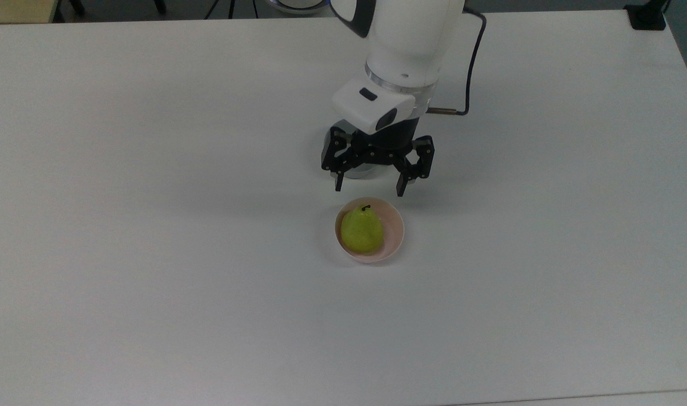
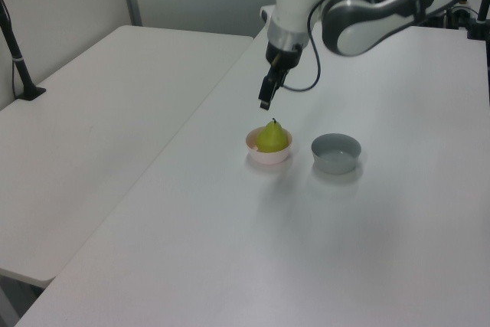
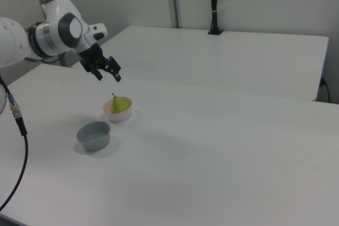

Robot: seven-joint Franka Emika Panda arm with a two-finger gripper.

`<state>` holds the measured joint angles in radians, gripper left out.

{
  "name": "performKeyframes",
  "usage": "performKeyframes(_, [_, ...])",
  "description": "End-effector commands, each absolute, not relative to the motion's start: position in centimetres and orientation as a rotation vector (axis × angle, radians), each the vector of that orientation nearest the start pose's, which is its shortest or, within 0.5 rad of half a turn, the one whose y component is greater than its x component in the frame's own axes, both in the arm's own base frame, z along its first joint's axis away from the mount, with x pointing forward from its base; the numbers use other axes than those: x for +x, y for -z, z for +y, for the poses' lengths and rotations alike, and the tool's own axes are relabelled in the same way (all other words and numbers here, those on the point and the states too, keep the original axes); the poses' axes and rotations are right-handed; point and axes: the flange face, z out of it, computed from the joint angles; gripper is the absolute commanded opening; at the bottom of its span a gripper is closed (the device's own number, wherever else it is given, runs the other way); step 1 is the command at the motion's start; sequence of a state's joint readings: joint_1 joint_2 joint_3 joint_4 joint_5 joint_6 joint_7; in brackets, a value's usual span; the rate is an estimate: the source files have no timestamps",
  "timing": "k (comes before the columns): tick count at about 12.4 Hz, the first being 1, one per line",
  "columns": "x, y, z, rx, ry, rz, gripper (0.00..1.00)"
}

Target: Place the pear in the bowl

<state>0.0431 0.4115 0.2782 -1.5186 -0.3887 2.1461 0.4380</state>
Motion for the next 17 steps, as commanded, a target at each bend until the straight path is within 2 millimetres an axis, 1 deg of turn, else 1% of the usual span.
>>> performKeyframes(1, [64.9,-50.7,15.0,-3.227,0.357,-0.032,1.0])
performKeyframes(2, [64.1,-52.6,13.8,-3.211,0.324,-0.05,1.0])
performKeyframes(3, [63.3,-54.2,12.1,-3.205,0.285,-0.069,1.0])
performKeyframes(4, [62.4,-55.5,10.8,-3.199,0.239,-0.103,1.0])
performKeyframes(6, [60.8,-58.0,7.5,-3.185,0.172,-0.1,1.0])
performKeyframes(8, [59.5,-59.5,4.6,-3.146,0.116,-0.101,1.0])
performKeyframes(10, [58.6,-60.1,2.3,-3.148,0.064,-0.043,1.0])
performKeyframes(12, [58.2,-59.9,1.5,-3.147,0.013,-0.015,1.0])
performKeyframes(13, [58.0,-59.7,1.5,-3.147,-0.011,-0.013,1.0])
performKeyframes(17, [57.7,-60.2,0.8,-3.149,-0.009,0.029,1.0])
